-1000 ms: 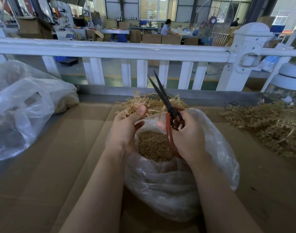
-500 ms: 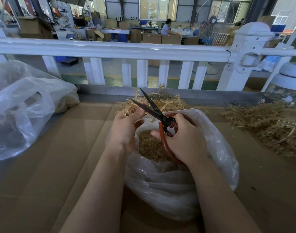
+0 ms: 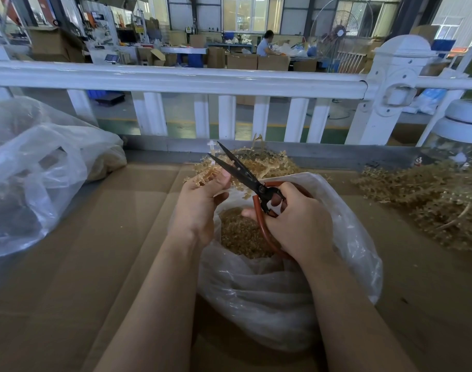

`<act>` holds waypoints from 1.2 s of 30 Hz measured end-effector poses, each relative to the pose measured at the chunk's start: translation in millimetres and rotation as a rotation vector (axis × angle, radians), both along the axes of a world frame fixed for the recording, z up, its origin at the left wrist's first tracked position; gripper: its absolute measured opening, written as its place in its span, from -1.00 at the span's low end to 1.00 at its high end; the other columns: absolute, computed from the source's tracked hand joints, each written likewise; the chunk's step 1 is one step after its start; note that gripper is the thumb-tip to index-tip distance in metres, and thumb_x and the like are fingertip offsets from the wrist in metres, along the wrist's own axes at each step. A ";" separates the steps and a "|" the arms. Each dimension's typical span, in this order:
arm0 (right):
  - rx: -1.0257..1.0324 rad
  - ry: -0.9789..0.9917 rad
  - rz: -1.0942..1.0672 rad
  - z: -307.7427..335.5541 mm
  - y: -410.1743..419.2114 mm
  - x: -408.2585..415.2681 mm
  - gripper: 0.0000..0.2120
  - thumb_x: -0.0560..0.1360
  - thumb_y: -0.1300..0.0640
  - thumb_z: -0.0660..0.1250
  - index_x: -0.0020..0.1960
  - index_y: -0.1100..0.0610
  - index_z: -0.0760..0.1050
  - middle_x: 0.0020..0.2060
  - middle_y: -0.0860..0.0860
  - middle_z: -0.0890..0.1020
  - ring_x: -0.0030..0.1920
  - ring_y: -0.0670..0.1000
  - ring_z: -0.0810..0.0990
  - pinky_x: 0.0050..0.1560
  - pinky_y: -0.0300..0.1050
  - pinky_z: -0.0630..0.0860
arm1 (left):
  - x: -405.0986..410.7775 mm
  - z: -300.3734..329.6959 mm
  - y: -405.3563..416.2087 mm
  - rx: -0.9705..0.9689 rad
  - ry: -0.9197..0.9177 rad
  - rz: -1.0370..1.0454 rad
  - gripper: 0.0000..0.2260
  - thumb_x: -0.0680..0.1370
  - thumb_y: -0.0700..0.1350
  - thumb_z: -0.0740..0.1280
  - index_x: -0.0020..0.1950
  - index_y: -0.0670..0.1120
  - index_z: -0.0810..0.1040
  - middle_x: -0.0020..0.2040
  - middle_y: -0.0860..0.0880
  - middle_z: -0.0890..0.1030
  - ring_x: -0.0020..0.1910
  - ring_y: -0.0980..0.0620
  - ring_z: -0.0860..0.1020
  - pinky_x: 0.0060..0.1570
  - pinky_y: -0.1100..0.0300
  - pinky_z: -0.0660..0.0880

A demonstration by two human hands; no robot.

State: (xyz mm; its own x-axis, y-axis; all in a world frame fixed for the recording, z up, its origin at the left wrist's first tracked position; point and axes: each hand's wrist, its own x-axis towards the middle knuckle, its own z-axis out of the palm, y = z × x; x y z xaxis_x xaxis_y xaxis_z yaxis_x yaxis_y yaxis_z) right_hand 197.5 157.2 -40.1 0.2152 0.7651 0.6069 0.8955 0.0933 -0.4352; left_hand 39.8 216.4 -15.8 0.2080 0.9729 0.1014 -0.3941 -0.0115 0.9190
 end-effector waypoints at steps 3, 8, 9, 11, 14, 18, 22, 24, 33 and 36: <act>0.032 -0.005 0.001 0.3 0.4 -0.8 -0.30 0.32 -0.58 0.15 -0.06 0.03 0.59 -0.26 -0.19 0.64 -0.27 -0.19 0.55 -0.24 -0.26 0.56 | -0.4 0.7 -0.3 -0.015 -0.011 0.005 -0.84 0.33 -0.03 0.45 -0.17 -0.07 0.59 -0.31 0.09 0.61 -0.23 0.13 0.54 -0.01 0.16 0.41; 0.051 -0.012 -0.002 -0.4 -0.3 -1.2 -0.30 0.33 -0.56 0.17 -0.10 0.07 0.61 -0.26 -0.14 0.67 -0.28 -0.13 0.60 -0.25 -0.19 0.60 | -0.4 2.0 -1.1 -0.008 -0.009 0.021 -0.89 0.34 -0.02 0.45 -0.24 -0.02 0.59 -0.34 0.11 0.59 -0.24 0.13 0.52 -0.02 0.18 0.43; 0.054 -0.014 -0.001 -0.3 -0.5 -0.9 -0.30 0.34 -0.56 0.16 -0.09 0.07 0.61 -0.25 -0.14 0.67 -0.27 -0.12 0.61 -0.24 -0.17 0.61 | -0.3 1.6 -0.6 -0.007 -0.005 0.025 -0.89 0.34 -0.02 0.45 -0.23 -0.02 0.59 -0.34 0.11 0.59 -0.23 0.13 0.52 -0.01 0.18 0.43; 0.056 -0.012 0.008 0.2 -1.2 -0.9 -0.28 0.34 -0.57 0.15 -0.03 0.06 0.62 -0.21 -0.15 0.68 -0.23 -0.14 0.62 -0.22 -0.19 0.61 | 0.2 1.9 -0.4 0.004 0.014 0.026 -0.94 0.38 -0.06 0.45 -0.24 -0.01 0.62 -0.33 0.11 0.59 -0.21 0.12 0.51 -0.02 0.18 0.42; 0.056 -0.006 0.002 1.3 -1.9 -1.8 -0.29 0.33 -0.57 0.16 0.03 0.02 0.60 -0.19 -0.19 0.66 -0.24 -0.21 0.52 -0.22 -0.27 0.55 | 1.6 2.0 -0.4 0.068 0.098 0.033 -0.73 0.53 -0.19 0.39 -0.32 0.10 0.68 -0.28 0.13 0.64 -0.18 0.13 0.53 -0.05 0.18 0.41; 0.087 -0.010 -0.001 1.8 -2.1 -1.8 -0.33 0.35 -0.54 0.18 0.00 0.02 0.60 -0.22 -0.19 0.65 -0.26 -0.23 0.47 -0.25 -0.30 0.52 | 0.8 3.4 -1.4 0.101 0.114 0.022 -0.63 0.56 -0.24 0.36 -0.31 0.18 0.69 -0.23 0.15 0.67 -0.22 0.21 0.57 -0.08 0.20 0.42; 0.076 -0.007 0.027 0.9 -2.0 -0.2 -0.34 0.35 -0.55 0.21 -0.03 0.04 0.60 -0.24 -0.18 0.66 -0.28 -0.19 0.55 -0.25 -0.28 0.55 | 0.7 4.0 -1.8 0.104 0.110 0.017 -0.67 0.55 -0.20 0.37 -0.28 0.20 0.69 -0.21 0.15 0.67 -0.18 0.18 0.56 -0.05 0.18 0.42; 0.067 -0.001 0.034 0.3 -1.7 0.3 -0.33 0.34 -0.55 0.20 -0.04 0.04 0.60 -0.25 -0.18 0.65 -0.28 -0.17 0.58 -0.26 -0.29 0.55 | 0.9 3.6 -1.7 0.102 0.109 0.014 -0.68 0.55 -0.19 0.37 -0.27 0.20 0.69 -0.22 0.16 0.67 -0.19 0.19 0.56 -0.04 0.18 0.41; 0.073 0.048 0.049 -0.4 -1.7 1.3 -0.36 0.33 -0.49 0.28 -0.01 0.06 0.64 -0.25 -0.17 0.67 -0.29 -0.18 0.57 -0.27 -0.40 0.46 | 1.5 3.1 -1.8 0.110 0.065 0.019 -0.82 0.54 -0.20 0.39 -0.18 0.06 0.67 -0.22 0.11 0.66 -0.20 0.16 0.58 -0.05 0.19 0.43; 0.065 0.068 0.046 0.8 -2.6 1.0 -0.34 0.32 -0.51 0.26 0.01 0.04 0.64 -0.24 -0.22 0.62 -0.29 -0.21 0.53 -0.27 -0.48 0.37 | 1.7 2.9 -2.4 0.118 0.042 0.018 -0.90 0.53 -0.21 0.39 -0.04 0.00 0.59 -0.17 0.08 0.66 -0.16 0.13 0.58 -0.02 0.20 0.45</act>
State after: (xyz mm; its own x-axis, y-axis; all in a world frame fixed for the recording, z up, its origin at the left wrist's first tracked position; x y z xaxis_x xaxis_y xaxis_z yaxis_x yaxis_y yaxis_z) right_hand 198.5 154.6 -39.3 0.2226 0.7347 0.6409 0.8584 0.1640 -0.4861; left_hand 41.5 213.9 -12.9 0.1973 0.9583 0.2066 -0.3544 -0.1267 0.9265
